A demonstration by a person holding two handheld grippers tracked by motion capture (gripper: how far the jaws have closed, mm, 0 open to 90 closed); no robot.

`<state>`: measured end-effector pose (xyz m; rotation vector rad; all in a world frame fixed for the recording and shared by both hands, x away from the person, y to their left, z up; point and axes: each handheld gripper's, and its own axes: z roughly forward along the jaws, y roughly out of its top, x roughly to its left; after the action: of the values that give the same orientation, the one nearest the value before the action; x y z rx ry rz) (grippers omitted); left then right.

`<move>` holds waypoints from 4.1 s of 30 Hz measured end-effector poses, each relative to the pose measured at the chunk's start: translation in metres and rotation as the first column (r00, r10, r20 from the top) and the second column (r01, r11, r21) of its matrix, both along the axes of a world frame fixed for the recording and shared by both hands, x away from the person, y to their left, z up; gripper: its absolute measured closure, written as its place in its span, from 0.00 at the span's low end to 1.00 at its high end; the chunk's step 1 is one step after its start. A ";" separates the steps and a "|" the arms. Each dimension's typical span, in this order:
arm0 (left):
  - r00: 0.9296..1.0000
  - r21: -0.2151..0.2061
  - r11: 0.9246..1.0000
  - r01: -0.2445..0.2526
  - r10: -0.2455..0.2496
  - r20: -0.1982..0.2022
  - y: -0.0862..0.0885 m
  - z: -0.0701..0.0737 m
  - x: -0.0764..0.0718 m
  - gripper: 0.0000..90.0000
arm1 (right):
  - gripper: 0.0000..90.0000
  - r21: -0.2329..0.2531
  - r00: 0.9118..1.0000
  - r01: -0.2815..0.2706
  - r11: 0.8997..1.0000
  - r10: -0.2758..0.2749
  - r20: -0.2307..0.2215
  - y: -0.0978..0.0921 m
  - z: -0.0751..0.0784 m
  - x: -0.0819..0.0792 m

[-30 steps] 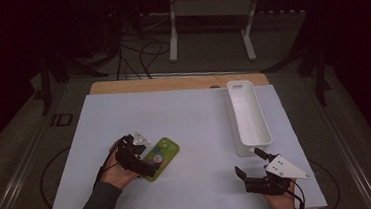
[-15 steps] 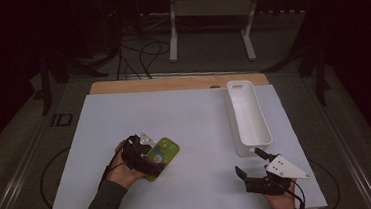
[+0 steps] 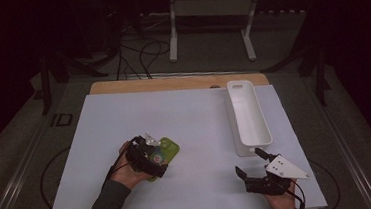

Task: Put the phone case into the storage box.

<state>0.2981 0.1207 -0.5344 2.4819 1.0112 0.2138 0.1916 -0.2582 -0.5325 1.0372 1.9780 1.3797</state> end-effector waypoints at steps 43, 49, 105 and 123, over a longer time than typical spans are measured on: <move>0.994 0.055 0.998 -0.044 0.049 -0.093 0.002 -0.021 0.006 0.06 | 0.10 0.002 1.000 0.013 1.000 -0.013 0.003 -0.002 0.000 0.000; 0.995 0.061 0.998 -0.036 0.041 -0.089 0.002 -0.020 0.004 0.08 | 0.10 0.002 1.000 0.014 1.000 -0.014 0.004 -0.001 0.001 0.000; 0.996 -0.008 0.999 -0.044 0.045 0.080 0.012 0.014 -0.004 0.18 | 0.10 0.020 1.000 0.006 1.000 -0.006 -0.011 -0.001 0.001 0.001; 0.985 -0.051 0.998 -0.039 0.047 0.166 0.008 0.030 -0.009 0.18 | 0.10 0.035 1.000 0.002 0.999 -0.001 -0.026 -0.002 0.003 0.003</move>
<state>0.2887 0.1287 -0.5045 2.3566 0.9877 0.4004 0.1946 -0.2606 -0.5299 1.0771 1.9784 1.4111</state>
